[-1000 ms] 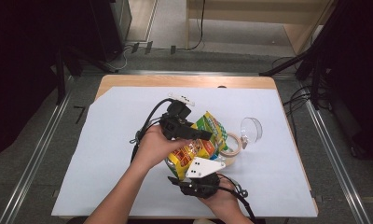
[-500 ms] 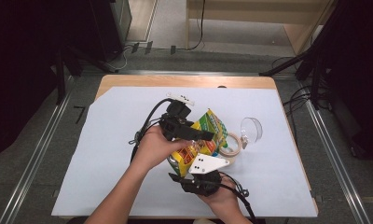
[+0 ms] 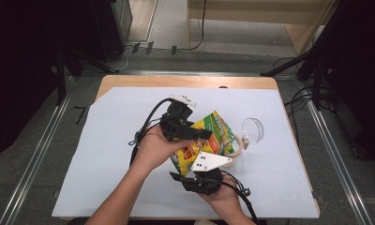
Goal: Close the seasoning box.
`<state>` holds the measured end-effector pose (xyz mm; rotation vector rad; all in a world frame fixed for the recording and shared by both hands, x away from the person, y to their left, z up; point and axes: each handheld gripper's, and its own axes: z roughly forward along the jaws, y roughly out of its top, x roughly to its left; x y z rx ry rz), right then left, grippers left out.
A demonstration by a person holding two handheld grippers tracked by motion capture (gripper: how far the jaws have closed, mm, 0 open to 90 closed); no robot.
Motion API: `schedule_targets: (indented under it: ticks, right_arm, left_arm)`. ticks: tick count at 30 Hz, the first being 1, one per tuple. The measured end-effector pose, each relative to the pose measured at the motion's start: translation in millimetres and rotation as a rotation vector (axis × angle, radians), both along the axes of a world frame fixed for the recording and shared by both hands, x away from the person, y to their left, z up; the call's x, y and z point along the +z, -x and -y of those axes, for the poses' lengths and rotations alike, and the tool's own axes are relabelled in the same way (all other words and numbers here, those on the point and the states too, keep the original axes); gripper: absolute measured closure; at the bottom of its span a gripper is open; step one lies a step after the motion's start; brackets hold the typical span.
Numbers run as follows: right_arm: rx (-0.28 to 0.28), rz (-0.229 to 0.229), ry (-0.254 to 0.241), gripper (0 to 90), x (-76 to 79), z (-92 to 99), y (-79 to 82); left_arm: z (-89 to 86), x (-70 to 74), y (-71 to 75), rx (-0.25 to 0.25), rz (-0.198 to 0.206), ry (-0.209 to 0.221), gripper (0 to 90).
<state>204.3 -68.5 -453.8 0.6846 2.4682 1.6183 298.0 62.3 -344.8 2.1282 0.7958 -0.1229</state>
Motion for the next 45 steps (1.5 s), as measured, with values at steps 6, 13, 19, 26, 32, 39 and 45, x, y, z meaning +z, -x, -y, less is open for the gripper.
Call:
schedule_targets:
  ticks: [6, 13, 19, 26, 32, 39, 45]
  right_arm:
    - [0.009, -0.001, 0.011, 63.1, -1.8, -2.5, -2.3]
    - [0.007, 0.02, 0.036, 67.0, -1.2, -4.1, -4.4]
    - [0.01, -0.022, 0.002, 67.4, 7.7, -6.0, -13.9]
    - [0.006, -0.009, 0.001, 67.6, 9.6, -9.2, -13.2]
    - [0.012, -0.007, 0.002, 67.9, 7.6, -10.7, -16.9]
    - [0.011, -0.034, -0.008, 67.9, 3.4, -10.3, -20.4]
    - [0.004, -0.03, -0.014, 68.1, 4.9, -8.6, -23.6]
  left_arm:
    - [2.6, -0.2, 0.4, -0.011, 0.01, 0.001, 72.3]
    - [1.4, -0.4, -8.2, -0.018, -0.031, -0.008, 74.9]
    - [-0.7, 4.3, -18.5, 0.032, -0.036, 0.011, 73.7]
    - [-6.7, 5.3, -18.0, 0.003, -0.039, 0.058, 75.2]
    - [-5.9, 7.2, -14.8, 0.006, -0.005, 0.057, 75.0]
    - [-1.2, 5.8, -15.1, 0.005, -0.004, 0.048, 74.9]
    - [0.8, 7.6, -19.4, 0.003, -0.019, 0.044, 75.7]
